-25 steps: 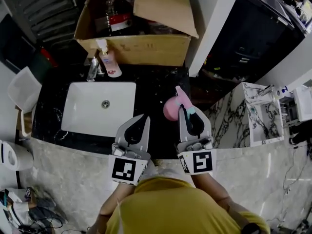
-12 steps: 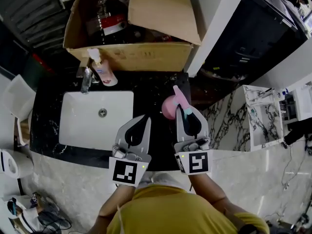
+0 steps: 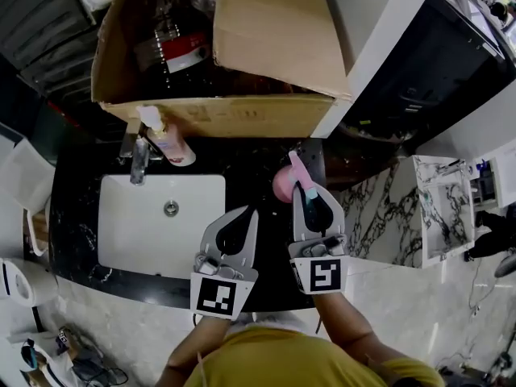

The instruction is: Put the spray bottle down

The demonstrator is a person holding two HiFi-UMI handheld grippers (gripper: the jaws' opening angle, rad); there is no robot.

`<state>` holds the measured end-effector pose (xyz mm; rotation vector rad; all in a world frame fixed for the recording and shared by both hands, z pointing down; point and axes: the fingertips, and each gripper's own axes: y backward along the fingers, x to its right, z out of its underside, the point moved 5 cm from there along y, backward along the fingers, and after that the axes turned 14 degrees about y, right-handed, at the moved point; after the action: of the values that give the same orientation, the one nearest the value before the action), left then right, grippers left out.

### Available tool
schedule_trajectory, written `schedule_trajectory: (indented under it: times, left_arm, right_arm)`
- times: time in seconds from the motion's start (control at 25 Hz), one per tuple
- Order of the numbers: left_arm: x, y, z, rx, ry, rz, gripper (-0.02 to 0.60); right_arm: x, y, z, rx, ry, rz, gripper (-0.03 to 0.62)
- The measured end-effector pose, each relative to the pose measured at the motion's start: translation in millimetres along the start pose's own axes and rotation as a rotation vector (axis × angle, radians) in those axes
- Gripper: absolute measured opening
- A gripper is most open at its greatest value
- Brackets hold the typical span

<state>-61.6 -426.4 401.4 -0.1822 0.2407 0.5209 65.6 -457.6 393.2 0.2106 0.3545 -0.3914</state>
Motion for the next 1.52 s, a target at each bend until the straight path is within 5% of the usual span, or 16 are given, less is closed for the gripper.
schedule_trajectory:
  times: [1.04,1.2,1.52]
  left_arm:
    - [-35,-44,26,-0.086,0.017,0.003,-0.003]
    - [-32,-43,27,-0.084,0.021,0.005,-0.003]
    - [-17,-32,23,-0.079,0.028,0.015,-0.003]
  right_arm:
    - [-2,-66,79,-0.089,-0.008,0.073,0.051]
    - [-1,-64,82,-0.133,-0.002,0.066,0.142]
    - [0,-31,78,-0.192,-0.009,0.058,0.178]
